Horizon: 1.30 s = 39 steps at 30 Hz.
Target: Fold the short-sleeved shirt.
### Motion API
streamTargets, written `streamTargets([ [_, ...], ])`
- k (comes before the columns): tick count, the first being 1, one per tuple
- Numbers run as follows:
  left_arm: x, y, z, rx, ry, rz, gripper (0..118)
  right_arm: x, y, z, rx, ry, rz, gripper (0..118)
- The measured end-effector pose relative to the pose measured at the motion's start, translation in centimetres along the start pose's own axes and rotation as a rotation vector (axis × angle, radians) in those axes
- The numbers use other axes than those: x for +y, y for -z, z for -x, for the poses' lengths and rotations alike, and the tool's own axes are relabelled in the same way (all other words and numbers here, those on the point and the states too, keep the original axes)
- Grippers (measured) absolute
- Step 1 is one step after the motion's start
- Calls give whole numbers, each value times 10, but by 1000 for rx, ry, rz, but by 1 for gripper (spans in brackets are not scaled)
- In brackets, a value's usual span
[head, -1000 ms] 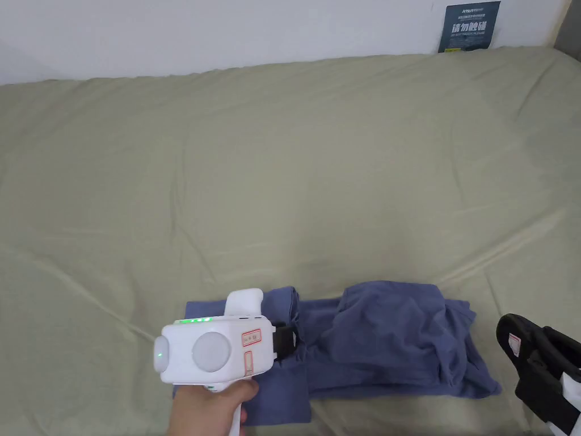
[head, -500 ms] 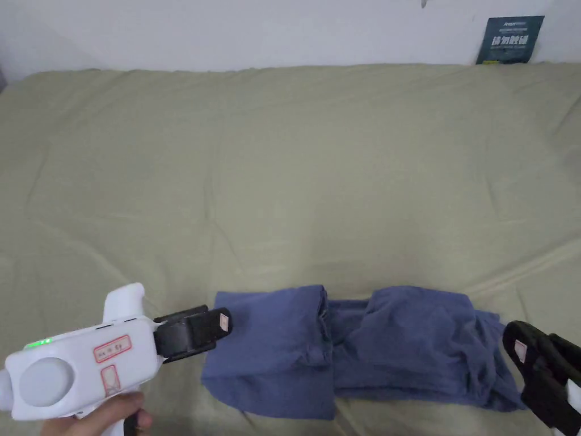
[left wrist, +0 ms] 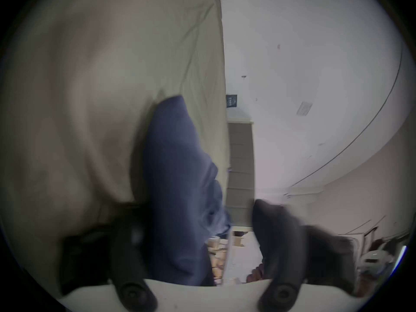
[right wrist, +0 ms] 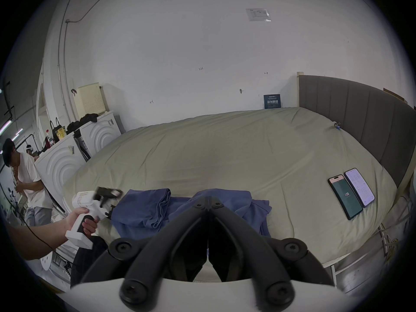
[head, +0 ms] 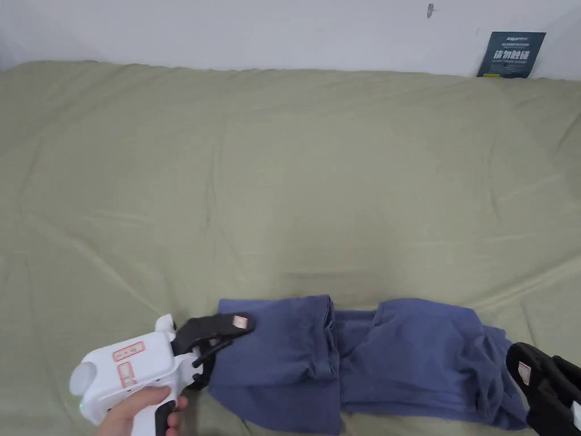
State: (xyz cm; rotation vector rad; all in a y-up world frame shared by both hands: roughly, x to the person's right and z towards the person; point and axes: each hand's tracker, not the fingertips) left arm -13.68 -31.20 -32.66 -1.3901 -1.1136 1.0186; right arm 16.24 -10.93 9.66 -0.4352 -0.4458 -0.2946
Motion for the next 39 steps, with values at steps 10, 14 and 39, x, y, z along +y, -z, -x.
streamTargets([
  [10, -8, -45, -48, 338, 115, -210, 7, 4, -4, 3, 4, -17, -4, 0],
  [14, -4, -90, -84, 578, 297, -324, 7, 2, -2, 1, 18, -2, -9, 0],
  [39, -145, 204, -145, 794, 879, 122, 61, -13, -28, -38, -31, 49, -65, 0],
])
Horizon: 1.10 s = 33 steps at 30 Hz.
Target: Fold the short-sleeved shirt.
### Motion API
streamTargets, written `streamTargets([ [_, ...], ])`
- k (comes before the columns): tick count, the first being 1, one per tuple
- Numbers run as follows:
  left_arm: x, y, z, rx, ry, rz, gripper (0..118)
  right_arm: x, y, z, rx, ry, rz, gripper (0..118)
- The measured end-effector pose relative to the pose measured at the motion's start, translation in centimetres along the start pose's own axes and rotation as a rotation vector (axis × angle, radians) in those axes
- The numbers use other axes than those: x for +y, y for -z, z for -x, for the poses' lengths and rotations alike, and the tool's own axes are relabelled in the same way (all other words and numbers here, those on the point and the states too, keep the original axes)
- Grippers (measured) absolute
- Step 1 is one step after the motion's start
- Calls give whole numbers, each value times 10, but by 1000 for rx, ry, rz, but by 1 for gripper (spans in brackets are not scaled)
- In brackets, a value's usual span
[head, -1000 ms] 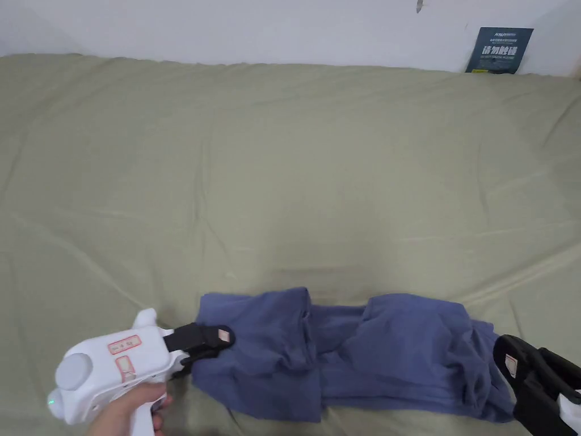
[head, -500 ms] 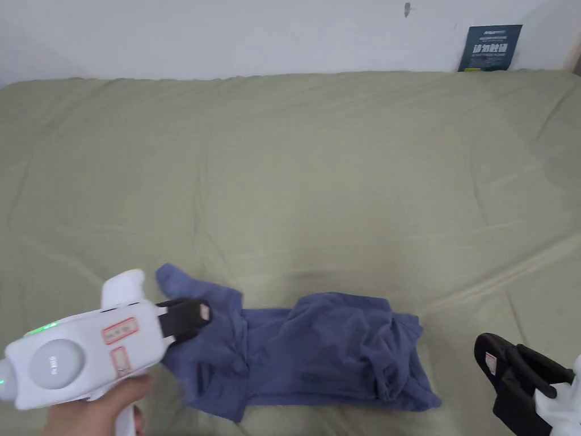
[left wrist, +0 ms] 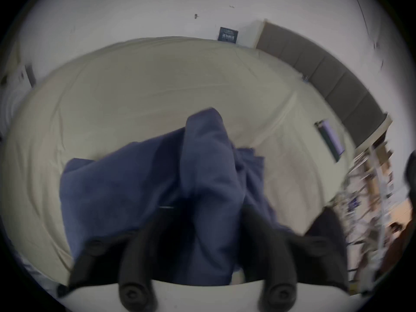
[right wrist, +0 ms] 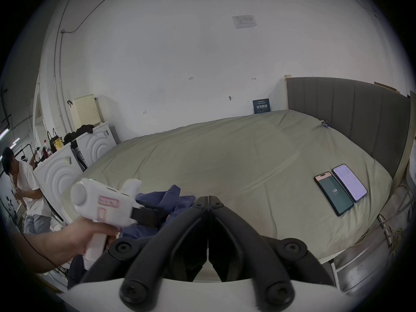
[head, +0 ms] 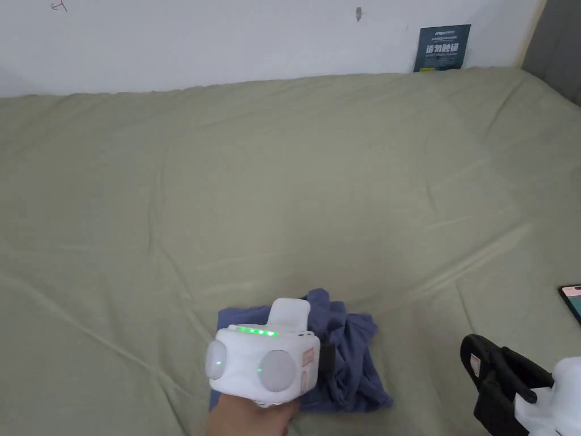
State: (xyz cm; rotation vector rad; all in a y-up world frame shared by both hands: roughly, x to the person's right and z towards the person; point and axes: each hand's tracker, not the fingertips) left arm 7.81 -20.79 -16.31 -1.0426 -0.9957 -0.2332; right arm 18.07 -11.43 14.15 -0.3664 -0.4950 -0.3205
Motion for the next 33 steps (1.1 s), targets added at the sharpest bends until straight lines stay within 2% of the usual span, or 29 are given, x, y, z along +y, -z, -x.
streamTargets([
  [1, 4, -9, 9, -78, -45, -2, 83, 0, 0, -1, -5, -7, 1, 0],
  [2, 7, -17, 13, -139, -70, 5, 84, 0, 0, -2, -8, -12, 1, 0],
  [4, 12, -46, 27, -240, -82, -139, 86, -1, 2, -4, -7, -16, 8, 0],
  [7, 22, -81, 60, -287, -213, -235, 88, -4, 7, -4, -9, -8, 25, 0],
  [10, 19, -88, 90, -228, -340, -244, 83, -7, 8, -3, -1, 10, 33, 0],
  [12, 10, -78, 95, -224, -337, -202, 74, -8, 11, -1, 6, 18, 49, 0],
  [13, 6, -68, 90, -224, -333, -150, 39, -8, 12, 0, 6, 18, 52, 0],
  [14, 1, -60, 84, -216, -333, -121, 17, -10, 14, -1, 7, 18, 56, 0],
  [15, -5, -50, 75, -243, -323, -86, 15, -10, 15, -1, 8, 16, 62, 0],
  [17, -17, -26, 50, -295, -316, -3, 15, -8, 16, -1, 4, 14, 66, 0],
  [21, -32, 19, 4, -322, -264, 50, 15, 0, 21, -1, 13, 13, 86, 0],
  [25, -29, 20, 4, -336, -304, 40, 15, 7, 35, 4, 41, -13, 113, 0],
  [28, -29, -19, 16, -357, -269, -26, 15, 6, 70, 15, 141, -15, 223, 0],
  [31, -35, -61, 42, -340, -264, -86, 15, -14, 128, 31, 258, 35, 362, 0],
  [32, -38, -70, 51, -324, -267, -105, 18, -23, 146, 33, 287, 67, 394, 0],
  [33, -41, -83, 64, -306, -268, -128, 34, -34, 166, 34, 350, 112, 445, 0],
])
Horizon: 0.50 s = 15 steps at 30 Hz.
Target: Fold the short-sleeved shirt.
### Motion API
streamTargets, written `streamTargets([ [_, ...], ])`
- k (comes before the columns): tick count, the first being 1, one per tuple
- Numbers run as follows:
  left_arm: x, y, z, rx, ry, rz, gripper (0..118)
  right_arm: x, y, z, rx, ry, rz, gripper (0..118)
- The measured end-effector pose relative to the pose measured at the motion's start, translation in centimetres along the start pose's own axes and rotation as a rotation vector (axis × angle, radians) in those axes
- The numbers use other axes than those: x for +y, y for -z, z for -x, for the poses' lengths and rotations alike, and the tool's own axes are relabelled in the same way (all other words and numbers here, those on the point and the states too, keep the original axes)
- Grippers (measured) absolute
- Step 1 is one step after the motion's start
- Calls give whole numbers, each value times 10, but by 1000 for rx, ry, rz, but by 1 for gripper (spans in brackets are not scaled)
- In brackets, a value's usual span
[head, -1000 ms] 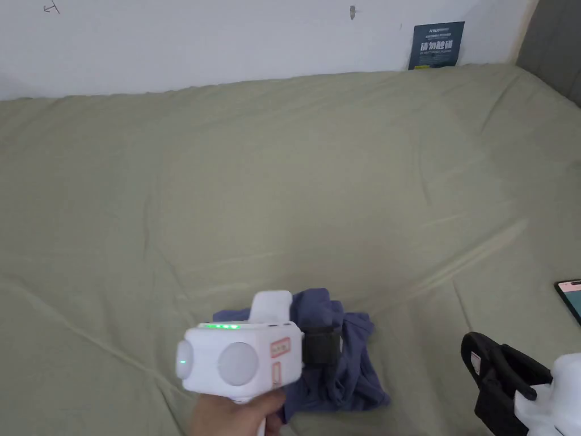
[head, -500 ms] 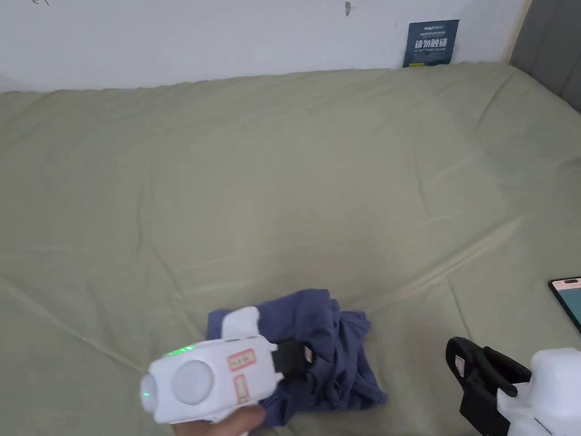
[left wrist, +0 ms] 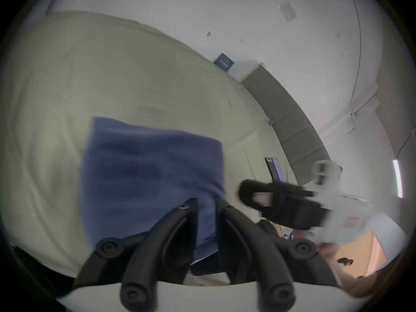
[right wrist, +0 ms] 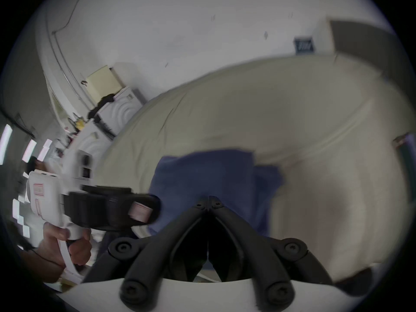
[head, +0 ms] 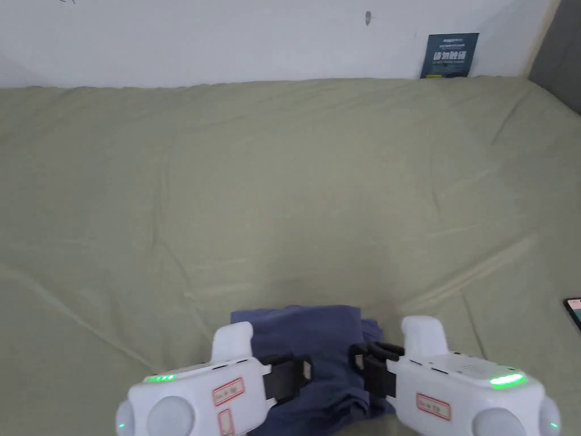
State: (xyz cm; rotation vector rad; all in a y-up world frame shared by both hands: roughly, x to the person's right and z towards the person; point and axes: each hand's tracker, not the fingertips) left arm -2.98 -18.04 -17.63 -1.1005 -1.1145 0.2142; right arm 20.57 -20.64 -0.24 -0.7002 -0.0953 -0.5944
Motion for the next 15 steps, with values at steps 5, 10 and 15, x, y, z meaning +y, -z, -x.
streamTargets([
  [5, 1, -38, 60, 97, -13, -71, 111, -17, 44, -34, 15, 164, 113, 0],
  [10, 6, -8, 131, -34, -170, 7, 111, -20, 26, -48, 63, 226, 52, 0],
  [15, 10, 34, 148, -429, -341, -45, 114, -20, 25, -47, 75, 240, 51, 0],
])
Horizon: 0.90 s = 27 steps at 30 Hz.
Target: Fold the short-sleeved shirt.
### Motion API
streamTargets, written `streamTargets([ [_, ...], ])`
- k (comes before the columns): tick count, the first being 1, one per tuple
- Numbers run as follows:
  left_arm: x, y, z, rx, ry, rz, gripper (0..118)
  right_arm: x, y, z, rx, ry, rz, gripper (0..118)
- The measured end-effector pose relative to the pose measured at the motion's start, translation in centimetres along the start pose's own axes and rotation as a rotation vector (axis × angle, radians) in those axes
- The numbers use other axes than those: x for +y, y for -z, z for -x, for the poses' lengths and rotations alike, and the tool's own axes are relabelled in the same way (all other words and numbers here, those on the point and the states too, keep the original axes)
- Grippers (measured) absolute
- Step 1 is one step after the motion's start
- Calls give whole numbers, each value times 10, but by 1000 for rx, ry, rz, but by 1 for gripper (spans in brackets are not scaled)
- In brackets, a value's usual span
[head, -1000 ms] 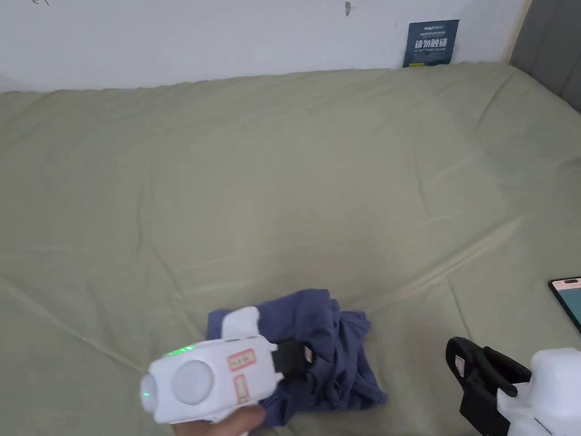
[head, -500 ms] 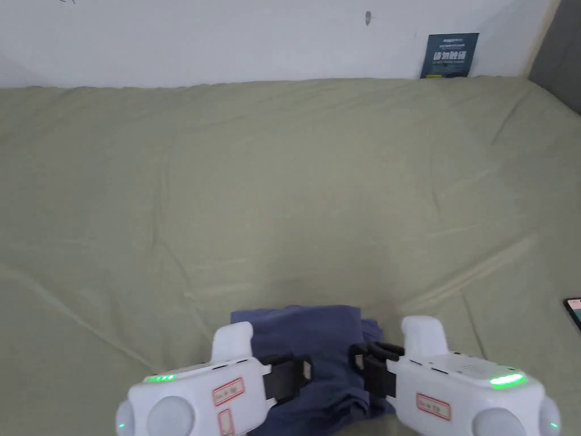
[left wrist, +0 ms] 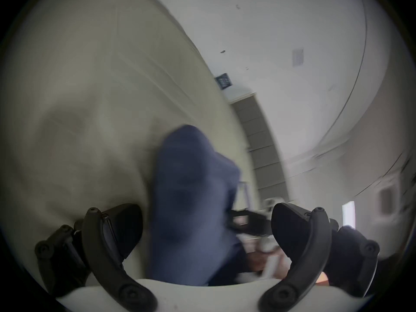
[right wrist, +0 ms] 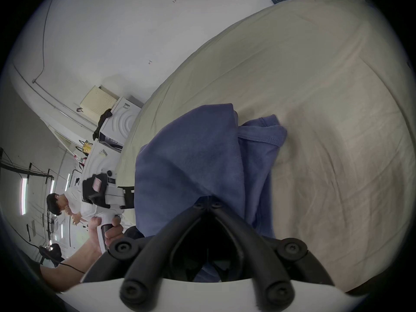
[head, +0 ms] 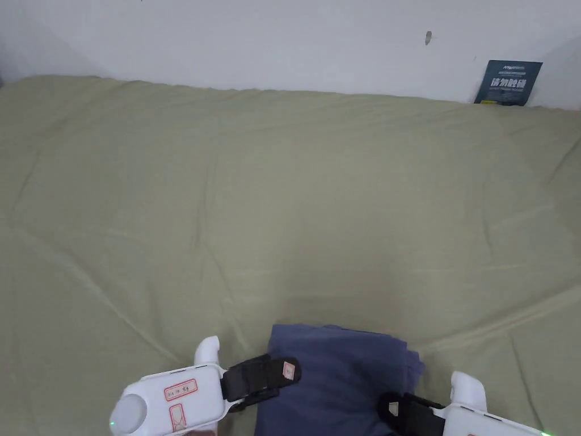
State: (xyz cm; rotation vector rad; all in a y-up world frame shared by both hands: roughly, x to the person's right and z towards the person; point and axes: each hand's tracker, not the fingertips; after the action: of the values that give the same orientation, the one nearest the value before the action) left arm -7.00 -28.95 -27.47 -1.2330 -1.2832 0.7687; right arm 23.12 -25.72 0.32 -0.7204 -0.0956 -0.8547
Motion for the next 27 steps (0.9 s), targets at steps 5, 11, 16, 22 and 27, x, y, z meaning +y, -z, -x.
streamTargets([
  [5, -1, 33, 4, 12, -73, 2, 47, 2, 2, -2, 21, 10, 3, 0],
  [11, 2, 32, -17, 226, 22, 22, 18, -1, -8, 3, 15, -13, -6, 0],
  [16, 32, -41, -48, 345, 199, -26, 18, -1, -20, 26, -25, -87, -12, 0],
  [22, 119, -194, -35, 633, 262, -25, 18, -6, -23, 37, -19, -108, 3, 0],
  [27, 188, -307, -6, 856, 229, -3, 18, -10, -21, 40, -44, -121, 22, 0],
])
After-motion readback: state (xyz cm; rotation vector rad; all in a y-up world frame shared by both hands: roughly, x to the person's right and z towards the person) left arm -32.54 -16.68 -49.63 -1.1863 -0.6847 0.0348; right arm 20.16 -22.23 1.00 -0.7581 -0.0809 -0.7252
